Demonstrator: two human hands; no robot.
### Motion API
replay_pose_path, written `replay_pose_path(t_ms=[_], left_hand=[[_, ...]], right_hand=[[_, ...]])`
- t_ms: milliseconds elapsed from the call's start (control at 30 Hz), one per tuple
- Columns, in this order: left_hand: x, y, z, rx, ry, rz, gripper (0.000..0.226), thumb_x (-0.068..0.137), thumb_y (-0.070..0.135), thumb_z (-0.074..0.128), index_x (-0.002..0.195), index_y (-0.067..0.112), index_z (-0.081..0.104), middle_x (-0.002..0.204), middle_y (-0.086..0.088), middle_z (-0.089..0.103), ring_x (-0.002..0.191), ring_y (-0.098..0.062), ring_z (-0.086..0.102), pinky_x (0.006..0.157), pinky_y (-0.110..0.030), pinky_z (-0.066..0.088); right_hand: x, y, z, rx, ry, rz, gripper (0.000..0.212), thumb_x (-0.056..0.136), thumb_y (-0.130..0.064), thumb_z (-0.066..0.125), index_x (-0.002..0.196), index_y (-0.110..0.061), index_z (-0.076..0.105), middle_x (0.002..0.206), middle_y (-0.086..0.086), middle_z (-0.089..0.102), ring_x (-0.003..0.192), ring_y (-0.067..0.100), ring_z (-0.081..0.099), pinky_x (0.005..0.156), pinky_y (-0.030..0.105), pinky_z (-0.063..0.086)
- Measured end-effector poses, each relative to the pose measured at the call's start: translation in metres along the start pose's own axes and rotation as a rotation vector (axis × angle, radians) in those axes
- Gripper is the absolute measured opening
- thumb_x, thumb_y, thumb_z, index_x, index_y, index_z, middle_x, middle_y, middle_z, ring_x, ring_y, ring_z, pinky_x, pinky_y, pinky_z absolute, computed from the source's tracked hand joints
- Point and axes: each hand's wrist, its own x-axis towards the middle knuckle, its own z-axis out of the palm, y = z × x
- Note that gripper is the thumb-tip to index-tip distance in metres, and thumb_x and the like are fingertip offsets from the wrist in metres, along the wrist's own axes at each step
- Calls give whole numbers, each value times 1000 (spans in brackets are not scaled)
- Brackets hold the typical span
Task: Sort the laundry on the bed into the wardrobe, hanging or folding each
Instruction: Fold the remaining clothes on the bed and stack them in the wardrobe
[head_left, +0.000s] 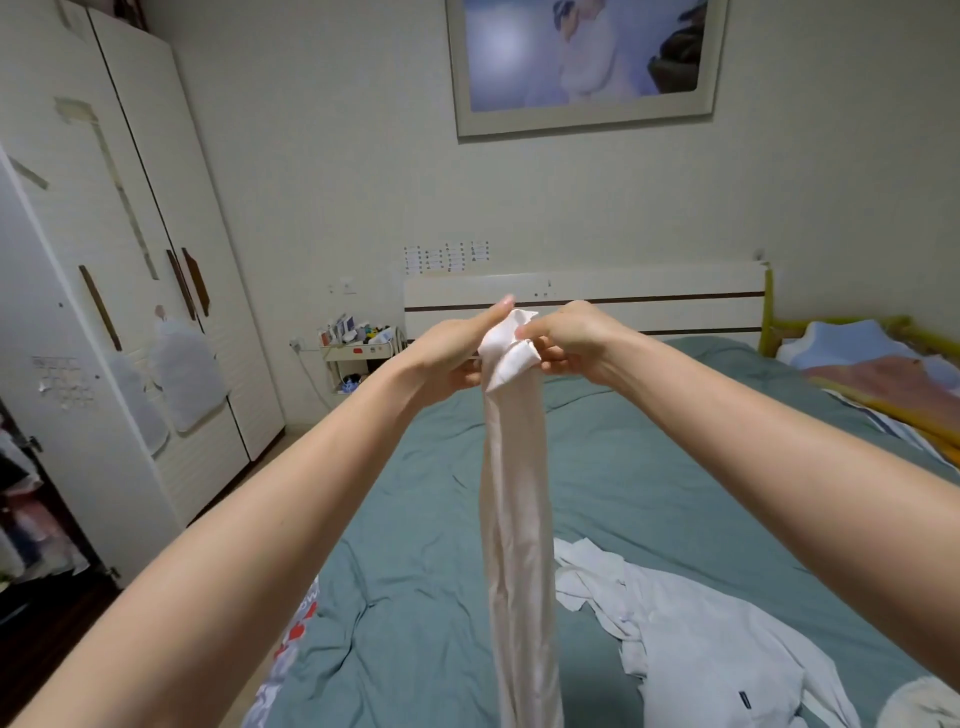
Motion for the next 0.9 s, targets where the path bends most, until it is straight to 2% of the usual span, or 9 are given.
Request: replay_pose_path(t_ms=[67, 200, 300, 433, 500, 633, 700, 767, 900], left_hand=[[-2, -6, 0, 50, -57, 60, 49, 81, 57, 66, 116, 23, 67, 108, 9, 71, 101, -9, 67, 89, -25, 48], [-2, -15, 3, -34, -103, 215, 49, 72, 17, 82, 119, 16, 66, 117, -4, 69, 111, -15, 63, 96, -33, 44], [4, -18, 2, -24, -5, 273, 57, 61, 7, 80, 117, 9, 66, 115, -11, 69, 103, -20, 64, 99, -39, 46], [4, -21, 0, 108, 93, 301, 72, 59, 7, 81, 125, 9, 52, 109, -7, 67, 96, -13, 63, 85, -26, 52], [7, -24, -2, 42, 141, 321, 64, 66, 10, 83, 123, 5, 55, 109, -10, 68, 93, -14, 65, 82, -26, 54], [3, -15, -1, -249, 233, 274, 26, 81, 8, 74, 106, 5, 68, 88, -8, 73, 74, -16, 69, 62, -26, 55], [1, -9, 1, -320, 224, 252, 17, 82, 7, 73, 98, 6, 69, 86, -7, 73, 73, -16, 70, 68, -31, 58], [1, -4, 6, -363, 216, 239, 18, 82, 8, 73, 98, 6, 68, 92, -10, 72, 77, -18, 70, 76, -36, 59], [8, 1, 25, -419, 216, 205, 15, 81, 6, 74, 94, 7, 66, 90, -10, 70, 76, -17, 67, 75, -32, 58]], right_hand=[[2, 0, -3, 85, 3, -13, 22, 87, -2, 61, 69, -12, 54, 56, 0, 42, 42, 7, 40, 46, 18, 45], [2, 1, -3, 162, -15, -56, 20, 89, -1, 59, 69, -7, 58, 59, 2, 52, 43, 6, 51, 59, 21, 57], [4, 5, -2, 260, -69, -95, 15, 88, 5, 57, 74, 1, 63, 65, 8, 62, 56, 13, 63, 73, 31, 60], [1, 7, -8, 404, -212, -110, 13, 91, 0, 56, 96, 7, 65, 87, 16, 71, 81, 21, 71, 76, 28, 59], [1, 7, -10, 441, -237, -168, 20, 92, -3, 56, 107, 9, 62, 98, 19, 70, 92, 23, 70, 82, 28, 58], [12, 25, -15, 393, 55, -421, 42, 82, -6, 71, 120, -6, 54, 99, 9, 66, 89, 13, 67, 85, 24, 54], [15, 50, -14, 348, 51, -386, 62, 74, -10, 79, 126, -17, 45, 116, 7, 61, 106, 14, 62, 91, 23, 49], [16, 81, -3, 285, -106, -290, 65, 70, -10, 82, 125, -15, 49, 121, 8, 63, 113, 17, 61, 97, 27, 48], [7, 137, 27, 223, -142, -93, 52, 68, -9, 83, 115, -2, 61, 103, 8, 72, 90, 16, 70, 81, 27, 56]])
